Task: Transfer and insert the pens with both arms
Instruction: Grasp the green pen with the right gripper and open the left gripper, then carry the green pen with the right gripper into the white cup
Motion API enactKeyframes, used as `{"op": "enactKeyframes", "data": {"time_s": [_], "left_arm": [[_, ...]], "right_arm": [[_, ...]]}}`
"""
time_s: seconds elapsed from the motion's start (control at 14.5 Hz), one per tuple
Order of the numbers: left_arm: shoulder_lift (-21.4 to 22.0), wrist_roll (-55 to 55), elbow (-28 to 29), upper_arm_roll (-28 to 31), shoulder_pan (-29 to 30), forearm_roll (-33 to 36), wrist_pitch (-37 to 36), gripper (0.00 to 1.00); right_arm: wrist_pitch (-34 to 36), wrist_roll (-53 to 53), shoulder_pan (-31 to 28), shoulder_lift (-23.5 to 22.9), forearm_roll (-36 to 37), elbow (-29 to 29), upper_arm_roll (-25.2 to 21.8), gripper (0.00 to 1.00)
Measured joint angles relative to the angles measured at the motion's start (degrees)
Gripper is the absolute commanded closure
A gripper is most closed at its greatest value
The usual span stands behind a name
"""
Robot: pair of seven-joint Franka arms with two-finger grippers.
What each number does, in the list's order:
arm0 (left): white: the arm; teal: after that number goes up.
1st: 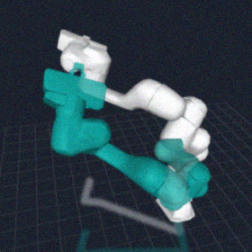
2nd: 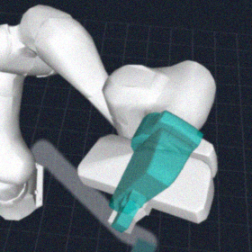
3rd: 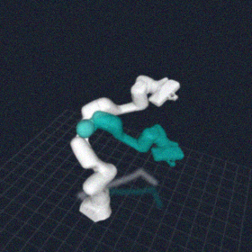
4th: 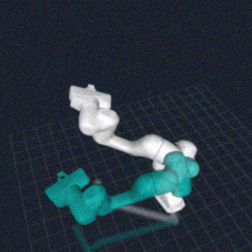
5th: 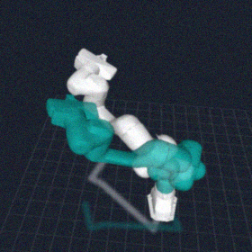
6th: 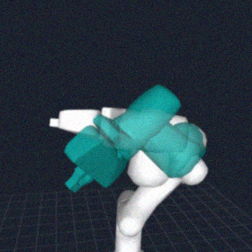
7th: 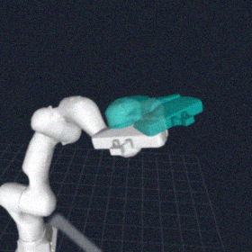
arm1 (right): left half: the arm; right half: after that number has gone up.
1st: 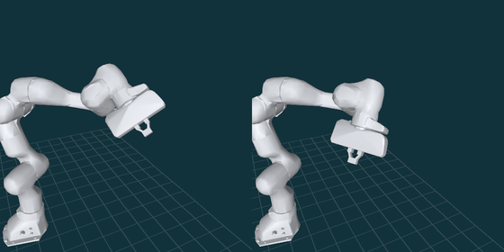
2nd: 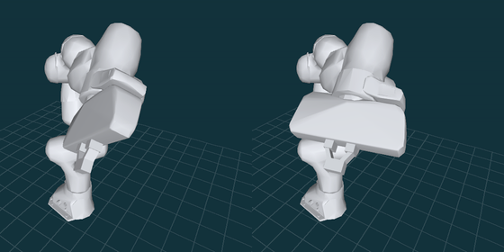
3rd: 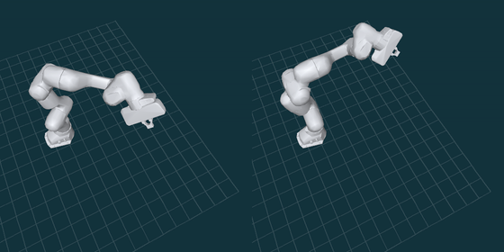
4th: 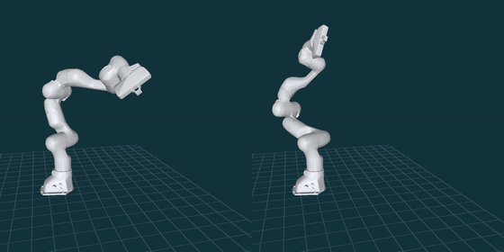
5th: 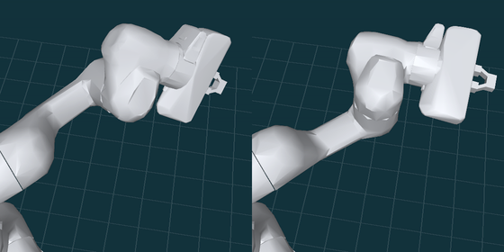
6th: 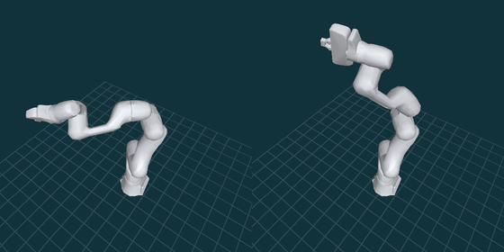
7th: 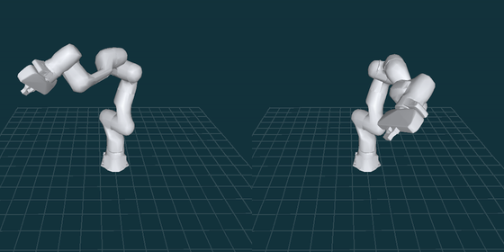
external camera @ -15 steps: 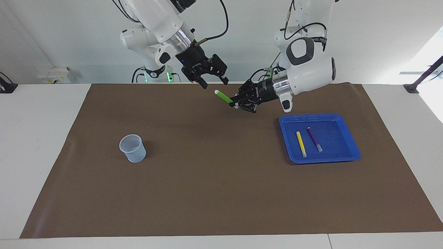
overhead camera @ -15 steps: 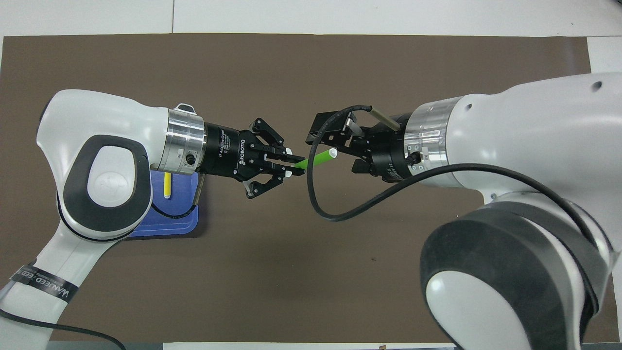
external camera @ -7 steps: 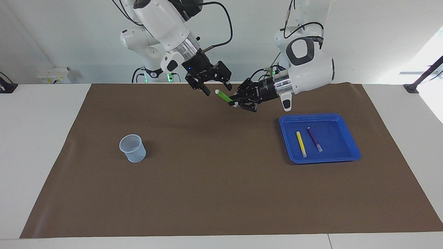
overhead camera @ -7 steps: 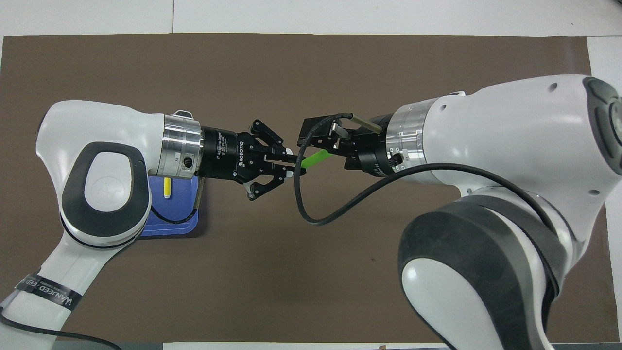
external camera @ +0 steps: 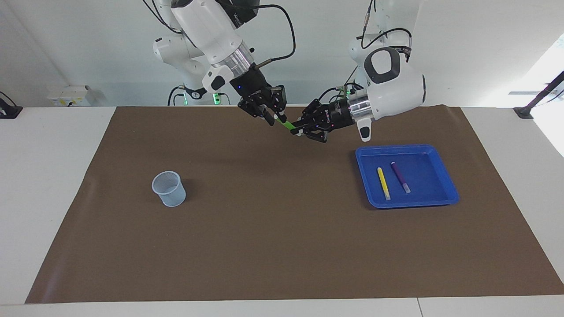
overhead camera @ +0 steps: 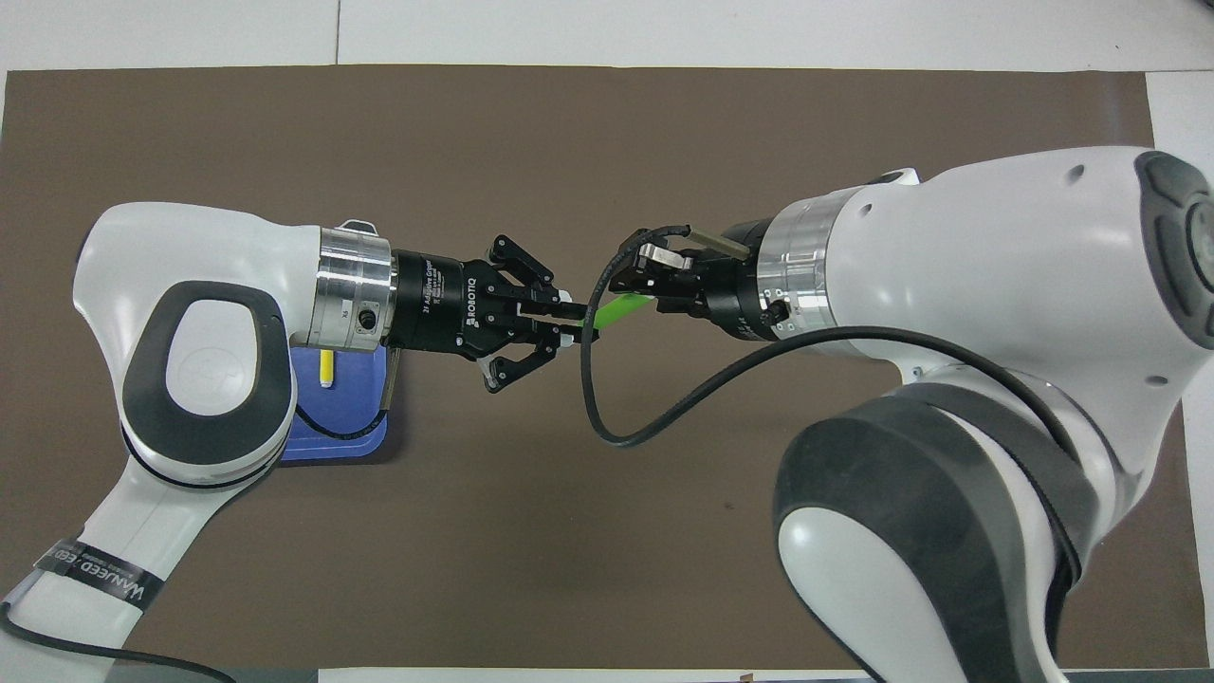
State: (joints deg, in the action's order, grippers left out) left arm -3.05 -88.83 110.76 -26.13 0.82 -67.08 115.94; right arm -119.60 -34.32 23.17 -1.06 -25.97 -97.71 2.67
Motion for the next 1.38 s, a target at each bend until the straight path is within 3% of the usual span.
{"op": "enactKeyframes", "data": {"time_s": [0.28,0.34,0.41,0.48,0.96,1.38], "left_arm": [[0.01,-0.02,0.07,-0.03,-0.07,-0.23,0.25,1.00],[0.01,-0.02,0.09,-0.04,-0.08,-0.36,0.32,0.84],[0.05,0.03,0.10,-0.05,-0.10,-0.39,0.48,0.09],[0.17,0.11,0.10,-0.06,-0.25,-0.40,1.13,0.00],[2.25,0.05,0.22,-0.14,-1.14,-0.97,4.47,0.00],[2.30,0.05,0.37,0.08,-1.11,-1.01,4.81,0.00]], "right_arm": [[-0.25,0.03,0.01,0.00,0.18,0.04,0.03,1.00],[-0.29,0.04,0.01,0.00,0.20,0.05,0.02,1.00],[-0.36,0.04,0.00,0.01,0.24,0.06,0.01,1.00],[-0.61,0.06,0.00,0.01,0.47,0.10,0.01,1.00],[-0.60,6.27,-3.26,-0.21,7.11,-0.90,-0.43,1.00],[-0.60,32.91,-15.98,1.75,10.29,-9.36,-0.89,1.00]]}}
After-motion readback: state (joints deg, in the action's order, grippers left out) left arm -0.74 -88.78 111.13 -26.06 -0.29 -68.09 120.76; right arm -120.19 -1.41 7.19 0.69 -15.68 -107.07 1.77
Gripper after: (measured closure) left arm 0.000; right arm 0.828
